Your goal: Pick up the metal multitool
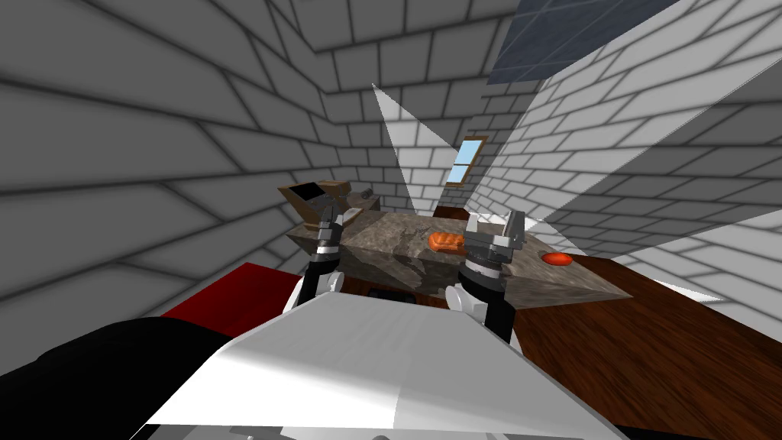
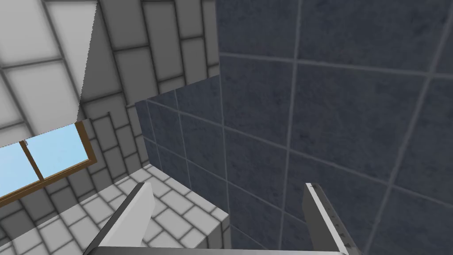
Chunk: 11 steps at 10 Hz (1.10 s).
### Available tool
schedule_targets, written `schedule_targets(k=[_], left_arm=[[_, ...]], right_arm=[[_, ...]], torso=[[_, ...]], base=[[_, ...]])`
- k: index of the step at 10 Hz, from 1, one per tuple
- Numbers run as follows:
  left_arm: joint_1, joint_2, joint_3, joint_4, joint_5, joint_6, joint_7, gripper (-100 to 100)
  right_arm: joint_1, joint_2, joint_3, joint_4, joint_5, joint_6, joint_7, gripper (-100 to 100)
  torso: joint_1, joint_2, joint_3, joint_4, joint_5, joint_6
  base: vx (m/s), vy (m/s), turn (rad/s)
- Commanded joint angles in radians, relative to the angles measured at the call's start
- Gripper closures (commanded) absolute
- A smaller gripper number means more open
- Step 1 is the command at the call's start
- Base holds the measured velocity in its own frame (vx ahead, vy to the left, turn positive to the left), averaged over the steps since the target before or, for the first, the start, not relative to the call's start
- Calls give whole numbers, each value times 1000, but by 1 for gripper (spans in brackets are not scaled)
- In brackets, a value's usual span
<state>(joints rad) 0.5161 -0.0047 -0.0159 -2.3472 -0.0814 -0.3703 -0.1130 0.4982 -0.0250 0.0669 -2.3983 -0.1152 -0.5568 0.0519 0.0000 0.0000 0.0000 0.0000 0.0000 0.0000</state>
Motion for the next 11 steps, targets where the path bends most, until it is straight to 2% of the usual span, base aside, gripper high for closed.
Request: schedule_targets(k=[1,4,11], left_arm=[[0,0,0,0,0,0,0,0],[0,0,0,0,0,0,0,0],[0,0,0,0,0,0,0,0]], right_arm=[[-9,-44,-3,18,10,10,12,-100],[-40,-93,-16,74,42,42,57,-100],[-125,-107,-60,225,116,129,188,-100]], torso=[[0,0,0,0,0,0],[1,3,2,1,0,0],[1,7,4,2,0,0]], base=[[-20,9,13],[-63,27,16],[-101,14,12]])
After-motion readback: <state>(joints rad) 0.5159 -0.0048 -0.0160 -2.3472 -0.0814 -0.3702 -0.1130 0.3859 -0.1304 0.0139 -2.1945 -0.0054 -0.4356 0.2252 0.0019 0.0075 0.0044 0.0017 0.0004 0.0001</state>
